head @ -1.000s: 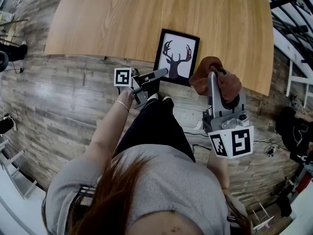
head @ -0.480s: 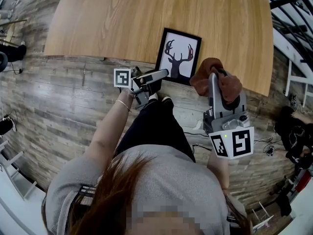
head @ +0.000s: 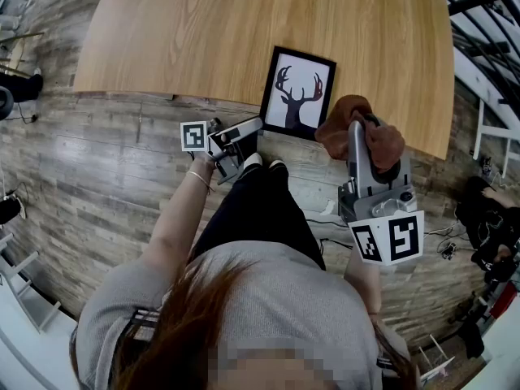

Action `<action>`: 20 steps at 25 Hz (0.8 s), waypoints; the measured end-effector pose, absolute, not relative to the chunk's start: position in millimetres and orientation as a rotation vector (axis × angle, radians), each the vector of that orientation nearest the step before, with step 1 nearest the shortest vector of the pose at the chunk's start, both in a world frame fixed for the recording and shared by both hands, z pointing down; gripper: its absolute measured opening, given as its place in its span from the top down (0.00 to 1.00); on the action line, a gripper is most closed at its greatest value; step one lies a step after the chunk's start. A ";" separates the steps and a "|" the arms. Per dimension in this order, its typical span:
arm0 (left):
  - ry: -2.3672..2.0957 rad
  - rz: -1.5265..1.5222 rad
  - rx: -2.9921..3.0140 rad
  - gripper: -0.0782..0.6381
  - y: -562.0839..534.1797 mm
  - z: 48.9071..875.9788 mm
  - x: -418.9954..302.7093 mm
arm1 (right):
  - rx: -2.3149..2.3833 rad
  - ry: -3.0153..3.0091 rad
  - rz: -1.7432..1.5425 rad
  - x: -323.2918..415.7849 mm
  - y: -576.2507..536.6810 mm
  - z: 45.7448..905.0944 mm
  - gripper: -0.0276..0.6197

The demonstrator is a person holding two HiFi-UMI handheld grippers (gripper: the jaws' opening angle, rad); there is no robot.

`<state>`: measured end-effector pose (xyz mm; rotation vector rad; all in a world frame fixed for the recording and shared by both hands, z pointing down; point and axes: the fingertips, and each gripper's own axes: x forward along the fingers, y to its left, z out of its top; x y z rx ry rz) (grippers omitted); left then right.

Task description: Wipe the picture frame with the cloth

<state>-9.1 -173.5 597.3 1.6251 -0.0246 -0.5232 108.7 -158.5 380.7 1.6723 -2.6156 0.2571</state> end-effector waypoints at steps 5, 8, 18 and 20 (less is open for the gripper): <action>-0.042 -0.507 1.662 0.42 -160.5 593.3 -37.5 | 1.699 -2.613 0.239 108.1 -155.5 376.6 0.84; -0.026 -0.502 1.730 0.42 -149.9 572.9 -54.8 | 1.729 -2.623 0.219 106.8 -151.9 367.8 0.84; -0.060 -0.436 2.086 0.42 -135.8 475.1 -62.2 | 1.805 -2.667 0.137 103.7 -119.3 340.7 0.84; -0.045 -0.414 2.168 0.43 -125.1 453.9 -52.6 | 1.799 -2.683 0.118 103.8 -110.4 335.4 0.84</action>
